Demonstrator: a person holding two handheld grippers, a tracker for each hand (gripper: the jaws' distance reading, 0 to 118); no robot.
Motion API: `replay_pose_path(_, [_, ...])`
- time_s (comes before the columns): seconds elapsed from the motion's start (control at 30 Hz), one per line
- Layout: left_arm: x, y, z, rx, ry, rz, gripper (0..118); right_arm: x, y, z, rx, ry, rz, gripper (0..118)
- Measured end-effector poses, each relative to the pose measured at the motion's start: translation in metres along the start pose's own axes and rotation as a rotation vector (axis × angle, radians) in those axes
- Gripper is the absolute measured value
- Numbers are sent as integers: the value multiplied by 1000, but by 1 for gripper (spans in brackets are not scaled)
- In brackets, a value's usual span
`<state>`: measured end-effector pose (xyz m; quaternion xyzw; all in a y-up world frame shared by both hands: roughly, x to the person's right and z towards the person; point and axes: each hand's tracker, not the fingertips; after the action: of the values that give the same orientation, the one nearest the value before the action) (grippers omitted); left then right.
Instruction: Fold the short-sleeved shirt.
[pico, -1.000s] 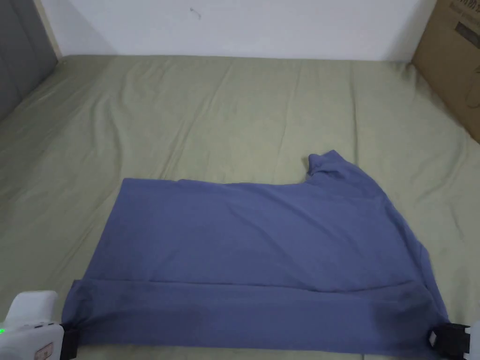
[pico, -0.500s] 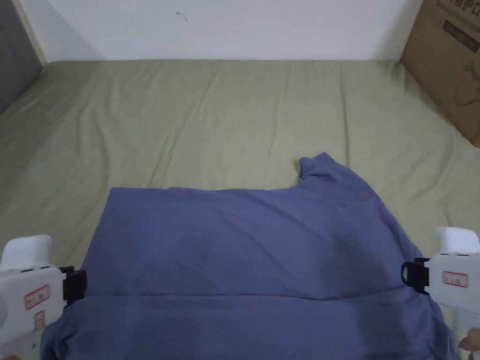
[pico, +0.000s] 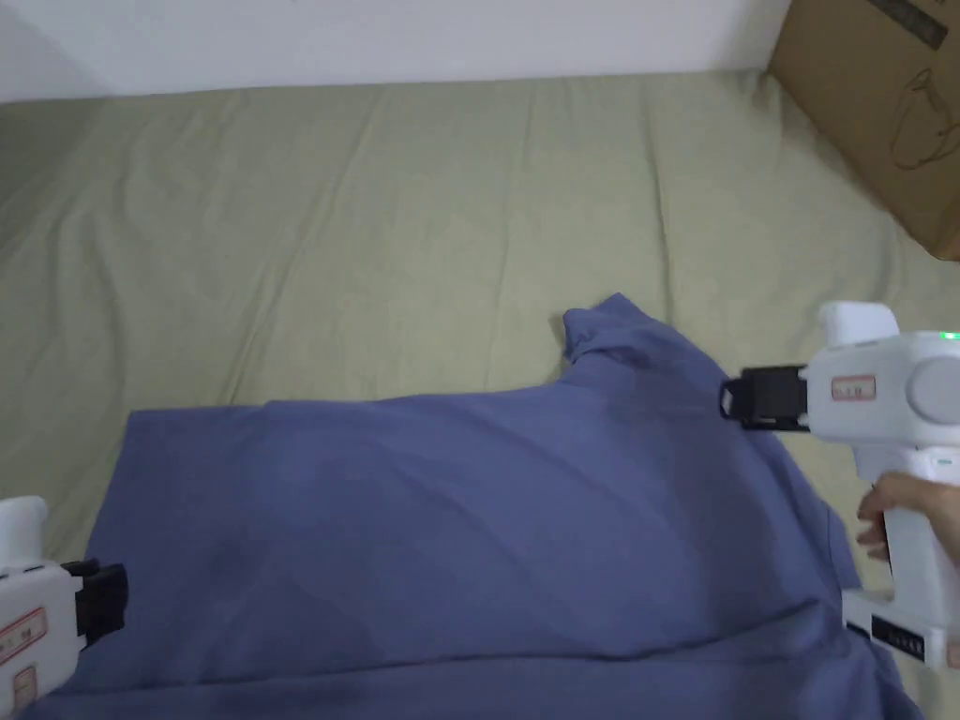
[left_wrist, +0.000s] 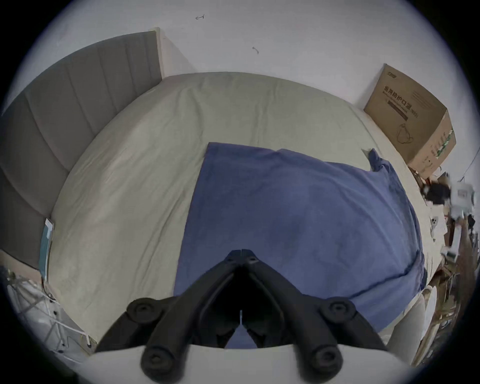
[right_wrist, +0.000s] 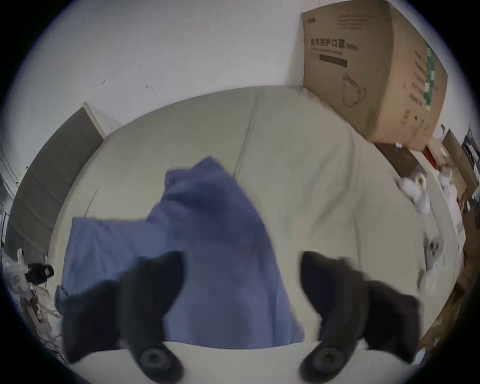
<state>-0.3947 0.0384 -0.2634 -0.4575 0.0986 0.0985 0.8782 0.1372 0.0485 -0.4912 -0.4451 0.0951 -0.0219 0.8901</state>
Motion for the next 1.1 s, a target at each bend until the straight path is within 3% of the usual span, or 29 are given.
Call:
replay_pose_path(0.03, [1,3,-3,-1,0,-2,0,2,14,-14,-2,2,8,104])
replay_pose_path(0.2, [10,9,-20,-34,15,-13,0,5,47,-78,-87,-31,13,101])
replay_pose_path(0.33, [9,7,-30,-63,14,-6,0,6,38,-109,-181,-57,21,74])
replay_pose_path(0.37, [9,7,-32,-73,13,-1,0,8,33,-117,-196,-57,29,60])
replay_pose_path(0.43, [10,7,-31,-79,13,-6,0,11,25,-122,-188,-77,20,51])
replay_pose_path(0.47, [10,8,-31,-78,13,-8,0,10,26,-118,-177,-61,3,33])
replay_pose_path(0.5, [10,8,-30,-78,13,-5,0,9,30,-112,-165,-63,1,6])
replay_pose_path(0.53, [10,10,-29,-75,10,-2,0,8,32,-108,-145,-68,27,0])
replay_pose_path(1.0, [-10,43,-22,11,11,61,1,3,42,-84,-111,-47,20,0])
replay_pose_path(1.03, [-12,53,-27,18,5,66,18,2,43,-85,-112,-50,27,0])
replay_pose_path(1.07, [-13,66,-34,22,21,64,43,2,43,-85,-115,-53,32,0])
replay_pose_path(1.1, [-15,81,-44,24,33,53,75,2,43,-86,-116,-52,32,0])
